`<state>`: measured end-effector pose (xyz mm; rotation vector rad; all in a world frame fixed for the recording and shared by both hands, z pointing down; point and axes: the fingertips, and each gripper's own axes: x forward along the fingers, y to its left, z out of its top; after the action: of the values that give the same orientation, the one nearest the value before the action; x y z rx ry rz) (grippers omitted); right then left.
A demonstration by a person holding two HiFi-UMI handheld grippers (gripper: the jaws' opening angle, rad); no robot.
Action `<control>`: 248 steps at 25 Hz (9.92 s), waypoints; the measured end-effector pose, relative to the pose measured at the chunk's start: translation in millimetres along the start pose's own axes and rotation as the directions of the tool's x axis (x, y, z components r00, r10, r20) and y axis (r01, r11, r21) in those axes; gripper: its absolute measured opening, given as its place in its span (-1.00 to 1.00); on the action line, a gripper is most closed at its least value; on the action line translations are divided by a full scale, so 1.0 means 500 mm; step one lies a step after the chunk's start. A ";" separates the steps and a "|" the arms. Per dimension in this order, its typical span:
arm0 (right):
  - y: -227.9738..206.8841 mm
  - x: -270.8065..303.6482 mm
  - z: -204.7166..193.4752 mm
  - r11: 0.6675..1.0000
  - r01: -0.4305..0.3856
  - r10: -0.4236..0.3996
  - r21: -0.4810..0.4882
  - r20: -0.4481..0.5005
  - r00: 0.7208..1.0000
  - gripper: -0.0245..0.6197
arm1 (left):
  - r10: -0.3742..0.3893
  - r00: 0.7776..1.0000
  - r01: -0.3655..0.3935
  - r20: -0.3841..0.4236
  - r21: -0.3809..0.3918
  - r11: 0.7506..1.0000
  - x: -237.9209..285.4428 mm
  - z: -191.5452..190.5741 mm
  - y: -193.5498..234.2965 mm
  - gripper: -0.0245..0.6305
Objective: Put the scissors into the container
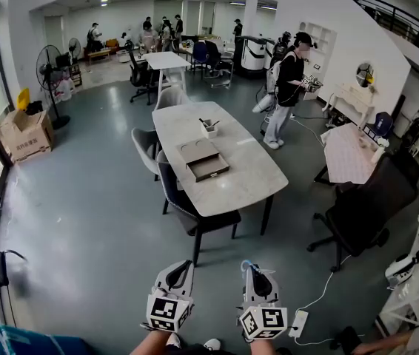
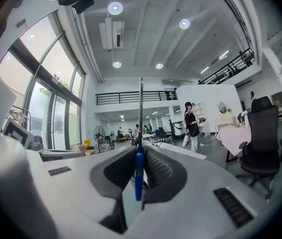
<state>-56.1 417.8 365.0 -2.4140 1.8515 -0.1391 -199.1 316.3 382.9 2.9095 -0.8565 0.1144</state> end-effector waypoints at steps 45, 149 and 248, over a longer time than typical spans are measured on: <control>-0.138 0.502 0.012 0.999 -0.036 0.036 -0.003 0.000 0.999 -0.80 | 0.044 0.999 -0.044 0.003 -0.003 0.999 0.463 0.052 0.246 -0.86; -0.194 1.453 -0.732 -0.234 -0.811 0.164 -0.536 -0.844 0.510 -0.71 | 0.299 0.906 -0.357 -0.301 -0.163 0.920 1.158 -0.286 0.667 -0.86; -0.160 1.145 0.115 0.977 -0.210 0.211 -0.036 0.042 0.977 -0.94 | 0.189 0.968 -0.191 0.166 -0.001 0.982 0.925 0.254 0.540 -0.86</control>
<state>175.7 -113.6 326.5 -2.2008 2.0873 -0.0388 47.3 -172.3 326.0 2.8756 -1.1657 -0.1078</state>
